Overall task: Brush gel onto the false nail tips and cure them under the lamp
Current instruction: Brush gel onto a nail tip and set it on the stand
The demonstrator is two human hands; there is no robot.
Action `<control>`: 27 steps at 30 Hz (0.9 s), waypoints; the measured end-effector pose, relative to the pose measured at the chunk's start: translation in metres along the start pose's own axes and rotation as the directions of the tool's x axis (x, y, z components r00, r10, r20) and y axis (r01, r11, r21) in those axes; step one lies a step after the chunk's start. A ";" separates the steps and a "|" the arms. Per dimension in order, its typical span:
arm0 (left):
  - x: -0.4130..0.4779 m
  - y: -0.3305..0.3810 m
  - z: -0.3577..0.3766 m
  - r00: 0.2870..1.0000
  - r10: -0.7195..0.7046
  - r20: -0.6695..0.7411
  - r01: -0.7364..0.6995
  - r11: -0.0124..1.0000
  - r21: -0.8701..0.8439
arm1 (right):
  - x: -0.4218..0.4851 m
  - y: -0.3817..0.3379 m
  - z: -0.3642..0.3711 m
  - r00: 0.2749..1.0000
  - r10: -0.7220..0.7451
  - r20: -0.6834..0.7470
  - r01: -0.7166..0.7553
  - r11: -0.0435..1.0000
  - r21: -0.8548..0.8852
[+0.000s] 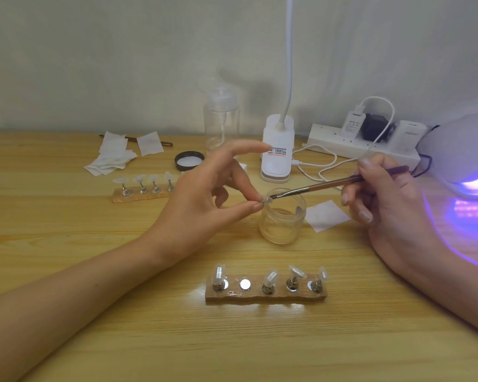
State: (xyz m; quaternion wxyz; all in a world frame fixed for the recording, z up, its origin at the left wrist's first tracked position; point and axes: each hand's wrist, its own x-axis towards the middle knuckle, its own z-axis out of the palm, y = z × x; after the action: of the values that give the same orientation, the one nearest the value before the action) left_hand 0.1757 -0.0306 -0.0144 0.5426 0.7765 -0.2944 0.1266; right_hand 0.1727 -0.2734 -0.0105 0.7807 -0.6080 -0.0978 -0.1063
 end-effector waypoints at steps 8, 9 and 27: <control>-0.002 0.004 0.000 0.998 0.063 -0.013 -0.061 0.993 0.106 | -0.001 0.000 0.002 1.000 0.012 0.026 -0.011 1.000 -0.011; -0.002 0.005 0.000 0.997 0.073 -0.017 -0.070 0.990 0.121 | 0.000 0.000 0.001 1.000 0.017 0.005 -0.017 1.000 -0.003; -0.003 0.007 0.001 0.993 0.111 -0.040 -0.102 0.978 0.182 | 0.001 0.001 0.002 0.998 0.037 0.059 -0.037 0.999 0.000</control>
State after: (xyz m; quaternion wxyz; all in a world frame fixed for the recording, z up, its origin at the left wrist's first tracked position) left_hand 0.1688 -0.0324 -0.0111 0.4700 0.8020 -0.3091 0.2008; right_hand 0.1742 -0.2709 -0.0101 0.7796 -0.6122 -0.1098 -0.0739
